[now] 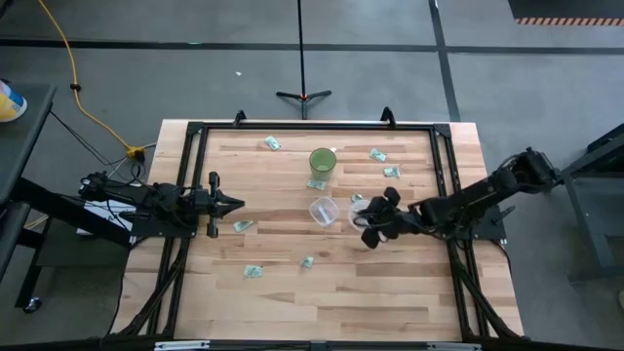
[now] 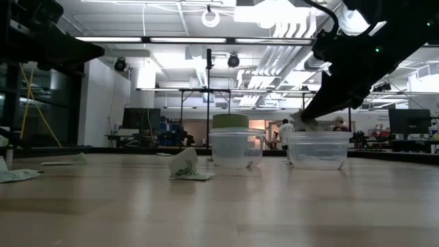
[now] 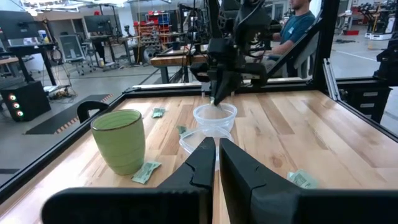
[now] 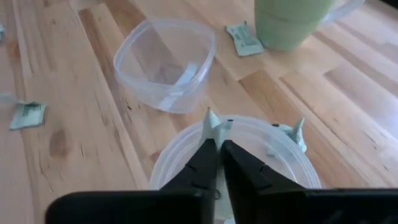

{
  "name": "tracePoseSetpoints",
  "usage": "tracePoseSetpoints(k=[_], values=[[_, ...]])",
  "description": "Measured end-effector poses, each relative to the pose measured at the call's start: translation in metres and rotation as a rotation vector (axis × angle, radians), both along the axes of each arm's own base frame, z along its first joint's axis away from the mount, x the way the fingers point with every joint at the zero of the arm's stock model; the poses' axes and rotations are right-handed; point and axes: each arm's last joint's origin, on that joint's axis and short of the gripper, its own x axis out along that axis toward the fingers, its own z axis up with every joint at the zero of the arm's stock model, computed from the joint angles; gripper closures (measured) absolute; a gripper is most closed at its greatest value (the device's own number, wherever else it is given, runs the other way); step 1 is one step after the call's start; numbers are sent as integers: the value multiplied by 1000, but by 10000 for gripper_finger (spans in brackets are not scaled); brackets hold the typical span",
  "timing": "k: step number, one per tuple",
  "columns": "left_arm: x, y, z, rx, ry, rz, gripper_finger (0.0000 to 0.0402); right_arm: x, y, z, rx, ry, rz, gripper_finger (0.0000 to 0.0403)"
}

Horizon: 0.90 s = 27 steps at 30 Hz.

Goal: Pick and place items into bin
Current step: Put the stevia packet into the right transparent bin

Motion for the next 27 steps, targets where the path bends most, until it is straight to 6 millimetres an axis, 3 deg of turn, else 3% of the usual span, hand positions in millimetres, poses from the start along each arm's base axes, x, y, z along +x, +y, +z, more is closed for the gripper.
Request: tracePoseSetpoints(k=[8,13,17,27], values=[[0,0,0,-1,0,0,341,1,-4,4,-128,5,4,267],[0,0,1,-4,-7,0,341,1,-19,22,-316,-89,-187,218],[0,0,1,-6,-15,0,341,-3,-48,31,-347,-68,-281,208],[0,0,2,-6,-16,-2,341,-14,-132,30,-64,-84,-379,204]])
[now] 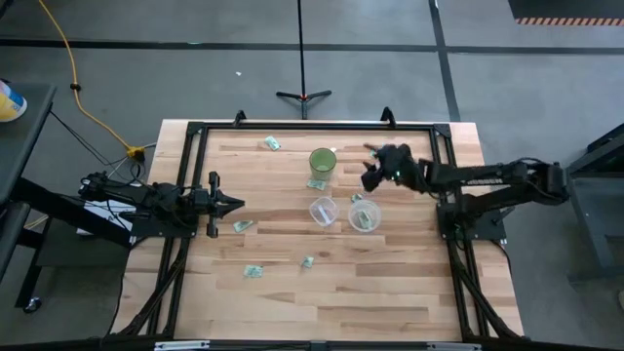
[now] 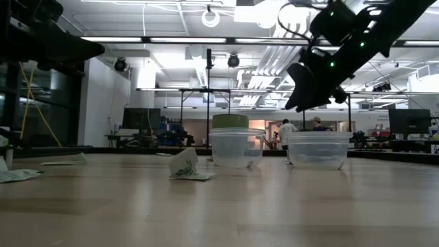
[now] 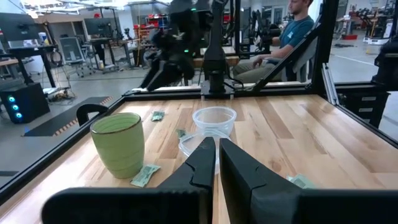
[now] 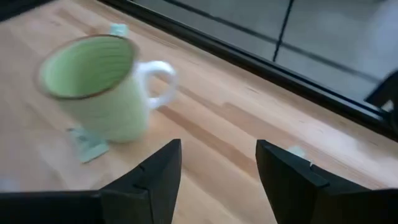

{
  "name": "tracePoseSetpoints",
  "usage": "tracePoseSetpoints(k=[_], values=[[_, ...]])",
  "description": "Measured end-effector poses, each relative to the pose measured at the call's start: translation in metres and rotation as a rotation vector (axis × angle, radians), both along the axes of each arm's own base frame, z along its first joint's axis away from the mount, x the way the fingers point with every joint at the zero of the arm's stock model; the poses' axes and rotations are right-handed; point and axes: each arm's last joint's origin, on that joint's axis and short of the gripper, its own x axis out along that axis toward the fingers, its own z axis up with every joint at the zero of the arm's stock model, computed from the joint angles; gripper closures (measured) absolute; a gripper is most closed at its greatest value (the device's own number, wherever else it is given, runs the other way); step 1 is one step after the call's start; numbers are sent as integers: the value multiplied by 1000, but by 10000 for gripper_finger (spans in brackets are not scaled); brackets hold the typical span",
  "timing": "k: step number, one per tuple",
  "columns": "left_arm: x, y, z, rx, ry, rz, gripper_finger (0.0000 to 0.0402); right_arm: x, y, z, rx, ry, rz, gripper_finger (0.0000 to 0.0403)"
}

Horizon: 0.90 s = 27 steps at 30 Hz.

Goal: Pick and place items into bin
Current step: Put the stevia packet into the right transparent bin

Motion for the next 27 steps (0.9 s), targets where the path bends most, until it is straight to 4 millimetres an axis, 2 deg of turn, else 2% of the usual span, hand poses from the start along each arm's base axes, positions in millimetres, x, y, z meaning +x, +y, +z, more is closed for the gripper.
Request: tracePoseSetpoints(k=[5,12,20,27], values=[[0,0,0,-1,1,-1,341,-10,-26,0,54,-30,-49,185],[0,0,0,-1,2,-1,341,-19,-45,-6,64,26,30,147],[0,0,-3,8,35,-1,341,-32,-44,-20,350,31,-61,154],[0,0,-5,11,46,-1,341,-44,-38,-30,464,139,-178,153]])
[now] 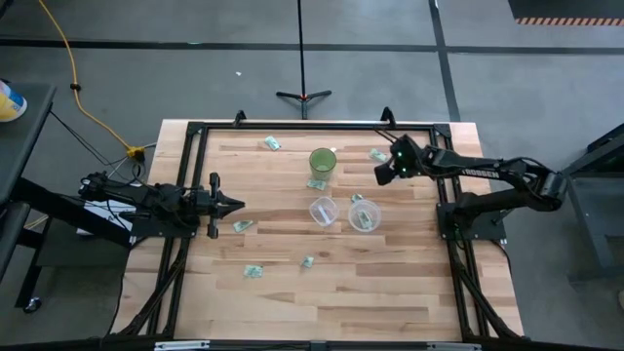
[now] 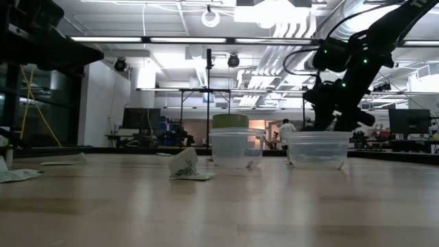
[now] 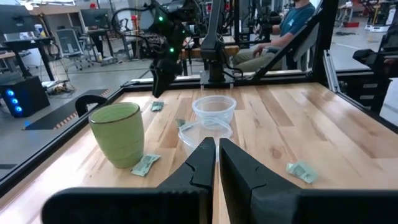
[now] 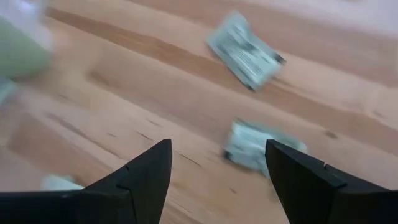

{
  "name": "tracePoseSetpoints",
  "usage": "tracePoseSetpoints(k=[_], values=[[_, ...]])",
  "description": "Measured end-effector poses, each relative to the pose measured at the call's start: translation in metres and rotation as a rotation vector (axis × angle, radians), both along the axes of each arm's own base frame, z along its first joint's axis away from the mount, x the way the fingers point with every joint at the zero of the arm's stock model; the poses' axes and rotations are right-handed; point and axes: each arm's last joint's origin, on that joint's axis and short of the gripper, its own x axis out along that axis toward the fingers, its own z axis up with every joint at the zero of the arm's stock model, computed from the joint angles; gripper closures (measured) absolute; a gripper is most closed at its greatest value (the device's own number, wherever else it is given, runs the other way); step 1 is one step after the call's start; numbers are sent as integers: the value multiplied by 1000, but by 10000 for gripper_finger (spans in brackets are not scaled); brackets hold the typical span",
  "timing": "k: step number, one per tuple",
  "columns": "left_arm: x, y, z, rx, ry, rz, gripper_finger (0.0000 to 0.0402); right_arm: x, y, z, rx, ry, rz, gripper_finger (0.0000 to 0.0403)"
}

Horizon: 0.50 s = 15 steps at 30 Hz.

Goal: Pick and place items into bin
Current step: Put the stevia packet into the right transparent bin

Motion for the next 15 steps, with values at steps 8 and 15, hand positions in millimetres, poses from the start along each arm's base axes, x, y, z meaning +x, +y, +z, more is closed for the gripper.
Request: tracePoseSetpoints(k=[8,15], values=[[0,0,0,0,0,0,341,-6,2,-4,0,89,-64,153],[0,0,0,0,0,0,341,-6,0,-9,-6,119,-83,153]])
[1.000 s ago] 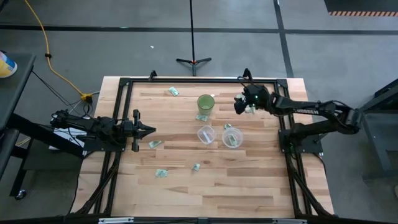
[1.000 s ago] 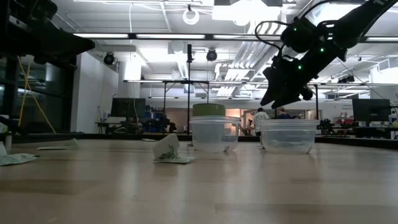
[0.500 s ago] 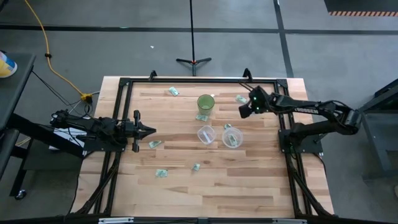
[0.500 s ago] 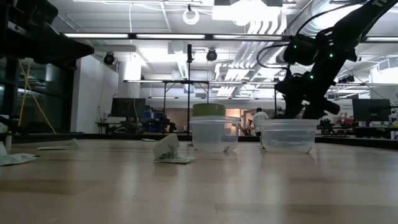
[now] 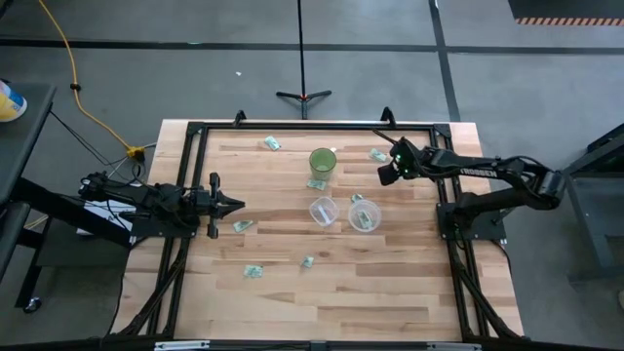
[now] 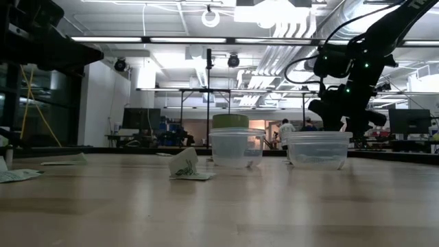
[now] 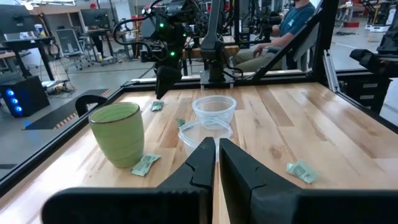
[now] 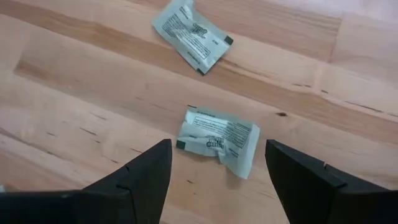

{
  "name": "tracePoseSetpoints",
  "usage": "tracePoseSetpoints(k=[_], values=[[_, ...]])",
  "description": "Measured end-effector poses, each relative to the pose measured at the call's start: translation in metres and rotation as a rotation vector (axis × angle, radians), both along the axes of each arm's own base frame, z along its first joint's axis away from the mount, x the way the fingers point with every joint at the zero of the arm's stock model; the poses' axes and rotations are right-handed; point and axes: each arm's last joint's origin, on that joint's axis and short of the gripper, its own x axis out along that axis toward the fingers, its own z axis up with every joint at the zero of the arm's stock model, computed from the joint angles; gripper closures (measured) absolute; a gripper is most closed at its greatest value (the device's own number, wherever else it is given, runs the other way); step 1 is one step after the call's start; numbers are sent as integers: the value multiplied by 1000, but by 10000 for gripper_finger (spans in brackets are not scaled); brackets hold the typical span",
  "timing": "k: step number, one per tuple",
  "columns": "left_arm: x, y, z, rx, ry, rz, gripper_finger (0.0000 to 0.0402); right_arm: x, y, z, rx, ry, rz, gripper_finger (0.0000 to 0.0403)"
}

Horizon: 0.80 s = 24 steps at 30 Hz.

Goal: Pick and place items into bin
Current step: Put the stevia packet into the right transparent bin

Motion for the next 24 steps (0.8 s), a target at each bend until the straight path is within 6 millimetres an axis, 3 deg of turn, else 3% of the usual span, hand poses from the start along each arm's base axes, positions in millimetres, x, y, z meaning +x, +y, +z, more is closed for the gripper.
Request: tracePoseSetpoints(k=[16,24], values=[[0,0,0,0,0,0,341,14,-10,-31,30,56,-24,154],[0,0,0,0,0,0,341,14,-11,-33,19,73,-26,189]])
